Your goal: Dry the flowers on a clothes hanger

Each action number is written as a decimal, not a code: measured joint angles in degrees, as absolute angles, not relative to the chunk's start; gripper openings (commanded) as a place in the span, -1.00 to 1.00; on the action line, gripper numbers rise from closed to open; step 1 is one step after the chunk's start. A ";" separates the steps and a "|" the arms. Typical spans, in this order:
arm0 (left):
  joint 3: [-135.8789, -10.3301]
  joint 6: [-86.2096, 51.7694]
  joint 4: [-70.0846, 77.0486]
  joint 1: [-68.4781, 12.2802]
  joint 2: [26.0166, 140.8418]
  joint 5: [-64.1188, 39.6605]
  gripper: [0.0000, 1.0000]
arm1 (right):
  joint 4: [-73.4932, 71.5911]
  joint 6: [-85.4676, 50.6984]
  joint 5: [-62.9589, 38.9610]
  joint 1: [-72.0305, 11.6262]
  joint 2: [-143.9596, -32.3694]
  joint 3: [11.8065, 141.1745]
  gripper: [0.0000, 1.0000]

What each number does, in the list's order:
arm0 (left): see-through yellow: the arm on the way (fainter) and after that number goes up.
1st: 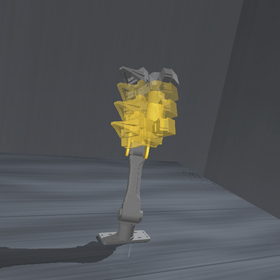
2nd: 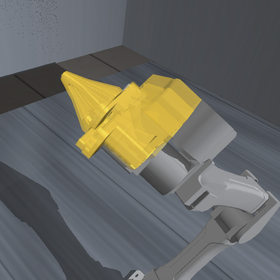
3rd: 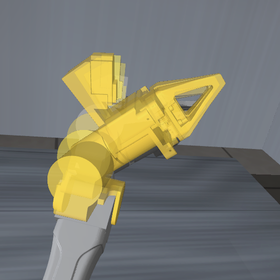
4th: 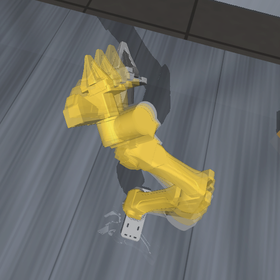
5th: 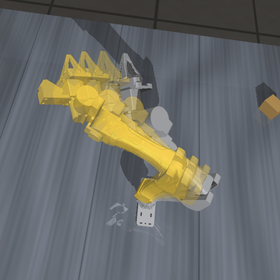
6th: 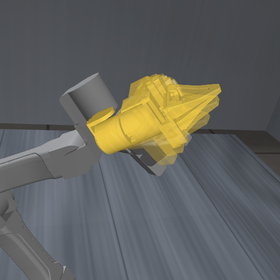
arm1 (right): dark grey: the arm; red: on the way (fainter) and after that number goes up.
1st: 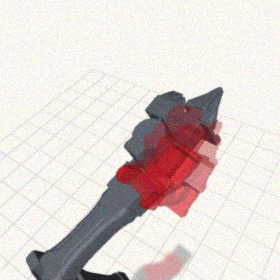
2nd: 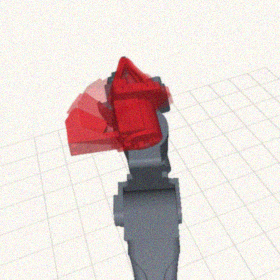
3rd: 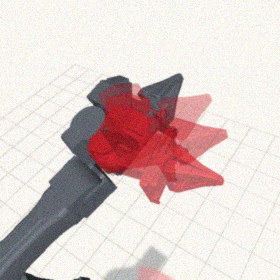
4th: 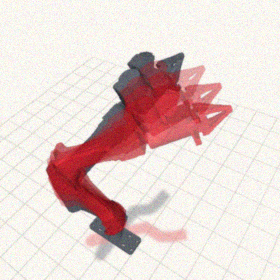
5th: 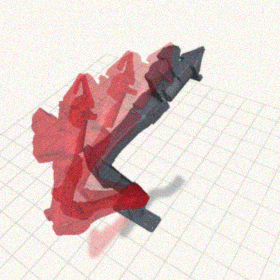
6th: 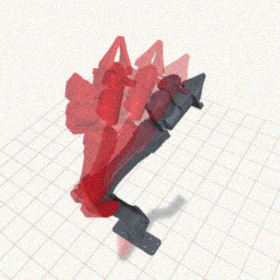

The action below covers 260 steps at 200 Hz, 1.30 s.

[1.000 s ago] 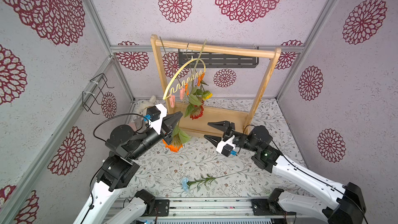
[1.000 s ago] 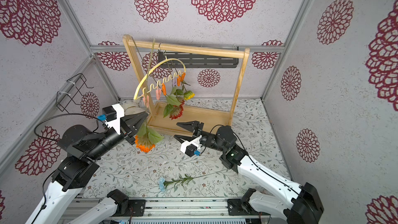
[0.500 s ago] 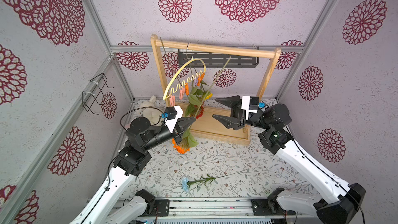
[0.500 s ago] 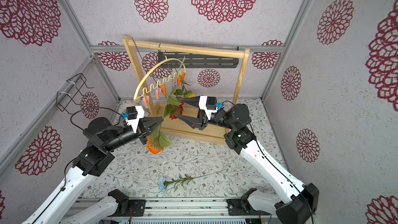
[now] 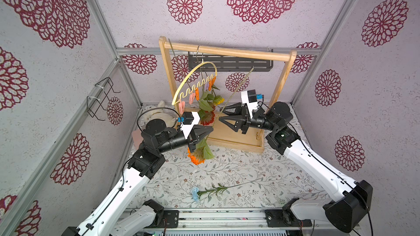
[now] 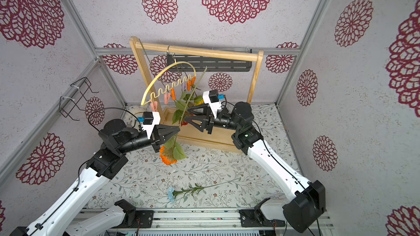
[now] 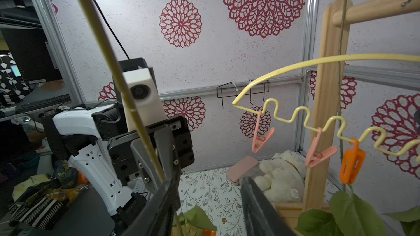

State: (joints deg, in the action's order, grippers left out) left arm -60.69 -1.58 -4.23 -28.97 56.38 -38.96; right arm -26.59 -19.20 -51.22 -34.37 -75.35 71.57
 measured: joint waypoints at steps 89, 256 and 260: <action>-60.69 -2.35 -3.62 -29.12 58.87 -40.60 -1.00 | -29.39 -23.35 -56.93 -34.37 -75.81 71.57 -0.48; -73.10 -4.54 -20.51 -29.91 69.14 -44.07 -0.46 | -12.95 -13.98 -55.46 -34.30 -77.41 77.78 -1.00; -73.10 -4.47 -21.08 -29.91 69.14 -44.10 -0.46 | -12.60 -13.80 -55.46 -34.30 -77.41 78.00 -1.00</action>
